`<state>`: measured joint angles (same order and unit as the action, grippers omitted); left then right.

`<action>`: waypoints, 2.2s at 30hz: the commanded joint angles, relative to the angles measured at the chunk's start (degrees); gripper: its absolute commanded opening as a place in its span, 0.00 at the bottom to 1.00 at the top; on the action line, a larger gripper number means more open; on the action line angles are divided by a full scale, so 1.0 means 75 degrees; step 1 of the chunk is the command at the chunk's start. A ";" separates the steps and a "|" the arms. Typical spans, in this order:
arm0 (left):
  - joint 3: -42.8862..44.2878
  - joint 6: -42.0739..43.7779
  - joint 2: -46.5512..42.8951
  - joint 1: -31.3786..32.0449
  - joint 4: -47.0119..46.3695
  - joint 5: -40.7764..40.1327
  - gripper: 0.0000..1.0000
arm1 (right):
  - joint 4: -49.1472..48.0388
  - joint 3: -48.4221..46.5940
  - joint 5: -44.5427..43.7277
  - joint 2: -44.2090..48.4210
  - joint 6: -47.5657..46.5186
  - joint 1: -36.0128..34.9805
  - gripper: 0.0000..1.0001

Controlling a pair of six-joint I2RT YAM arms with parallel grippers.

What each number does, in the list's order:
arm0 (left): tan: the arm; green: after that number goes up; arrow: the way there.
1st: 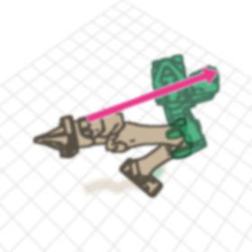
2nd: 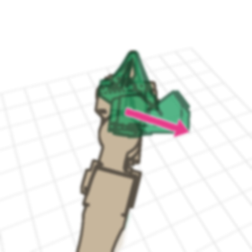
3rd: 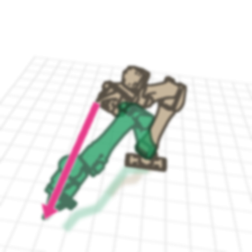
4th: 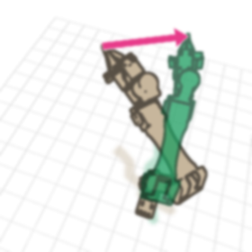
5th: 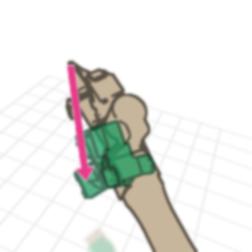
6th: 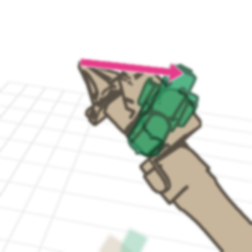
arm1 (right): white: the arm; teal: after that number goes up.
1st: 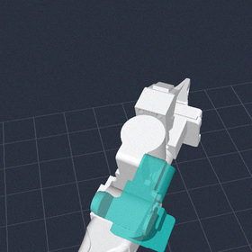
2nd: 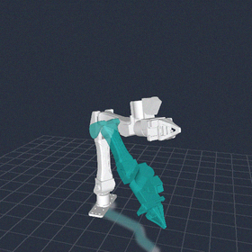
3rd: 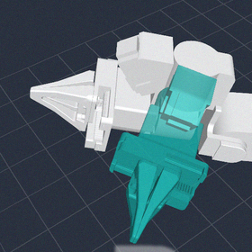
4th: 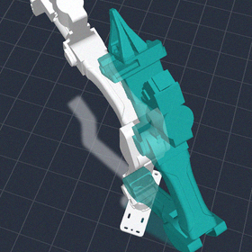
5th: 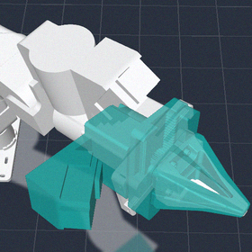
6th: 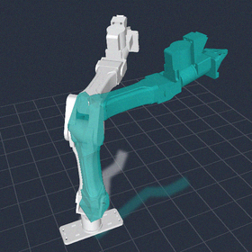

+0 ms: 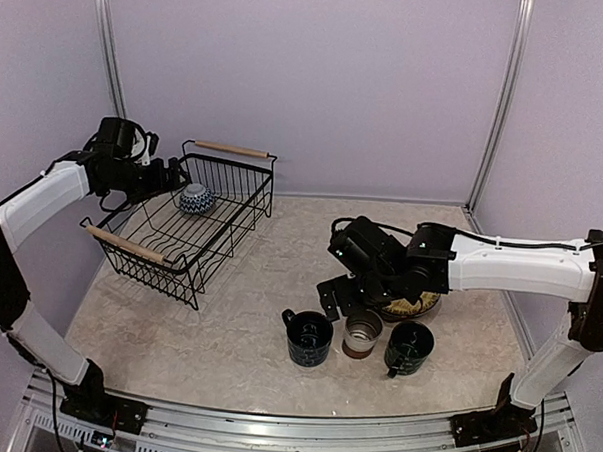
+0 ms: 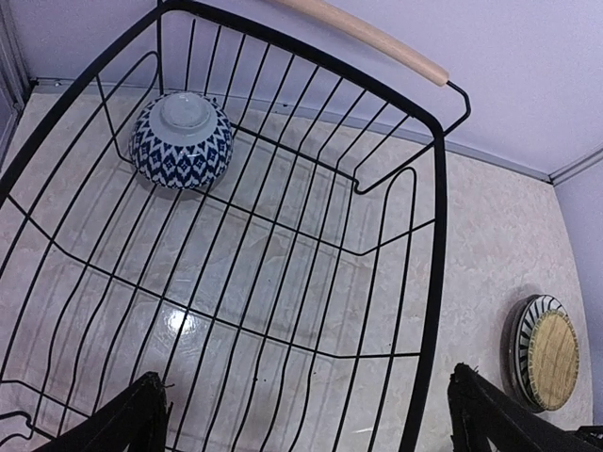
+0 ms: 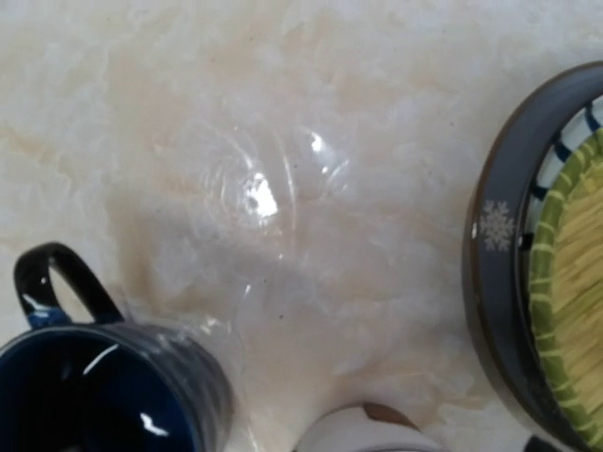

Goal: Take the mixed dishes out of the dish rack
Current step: Grab the bowl from the dish rack.

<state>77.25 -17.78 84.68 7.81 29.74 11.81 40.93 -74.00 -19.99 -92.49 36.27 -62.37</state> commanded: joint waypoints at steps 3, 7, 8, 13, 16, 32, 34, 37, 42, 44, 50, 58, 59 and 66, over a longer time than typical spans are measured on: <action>0.1304 0.0063 0.0869 0.0030 0.0813 -0.0089 0.99 | -0.1435 0.0885 0.0157 0.0852 -0.0336 0.0730 1.00; 0.2639 0.0474 0.1794 0.0019 0.1693 -0.0486 0.95 | -0.1766 0.0999 0.0498 0.1130 -0.0682 0.1168 1.00; 0.2977 0.0581 0.2111 0.0033 0.1903 -0.0604 0.93 | -0.1773 0.0978 0.0601 0.1183 -0.0754 0.1261 1.00; 0.4139 0.1207 0.3016 0.0059 0.2452 -0.1259 0.88 | -0.1734 0.0876 0.0992 0.1343 -0.0976 0.1522 1.00; 0.4571 0.1732 0.3437 0.0048 0.2674 -0.1547 0.88 | -0.1529 0.0727 0.1043 0.1312 -0.0993 0.1630 1.00; 0.6643 0.2183 0.5791 -0.0035 0.2734 -0.0984 0.59 | -0.0760 0.0176 0.1211 0.0496 -0.0676 0.1827 1.00; 0.7018 0.2163 0.6089 -0.0044 0.2723 -0.1022 0.56 | -0.0702 0.0010 0.1190 0.0385 -0.0605 0.1826 1.00; 0.7609 0.2127 0.6644 -0.0079 0.2733 -0.0965 0.46 | -0.0688 -0.0146 0.1222 0.0291 -0.0446 0.1840 1.00; 0.7931 0.2317 0.7122 -0.0154 0.2204 -0.0989 0.45 | -0.0582 -0.0341 0.1266 0.0166 -0.0311 0.1838 1.00; 0.8055 0.2346 0.7263 -0.0201 0.2011 -0.0921 0.48 | -0.0461 -0.0412 0.1217 0.0124 -0.0248 0.1836 1.00; 0.8448 0.2306 0.7789 -0.0233 0.1627 -0.1156 0.59 | -0.0444 -0.0437 0.1253 0.0063 -0.0092 0.1838 1.00; 0.8836 0.2347 0.8333 -0.0327 0.1508 -0.1125 0.75 | -0.0476 -0.0429 0.1343 -0.0002 0.0010 0.1841 1.00; 0.8842 0.2347 0.8380 -0.0336 0.1455 -0.1200 0.80 | -0.0485 -0.0416 0.1341 0.0007 0.0006 0.1836 1.00; 0.8940 0.2121 0.8633 -0.0384 0.1182 -0.1834 0.93 | -0.0510 -0.0446 0.1398 -0.0075 0.0015 0.1836 1.00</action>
<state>142.30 -0.84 147.48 5.65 40.45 1.91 36.58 -76.12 -10.04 -92.05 35.73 -49.04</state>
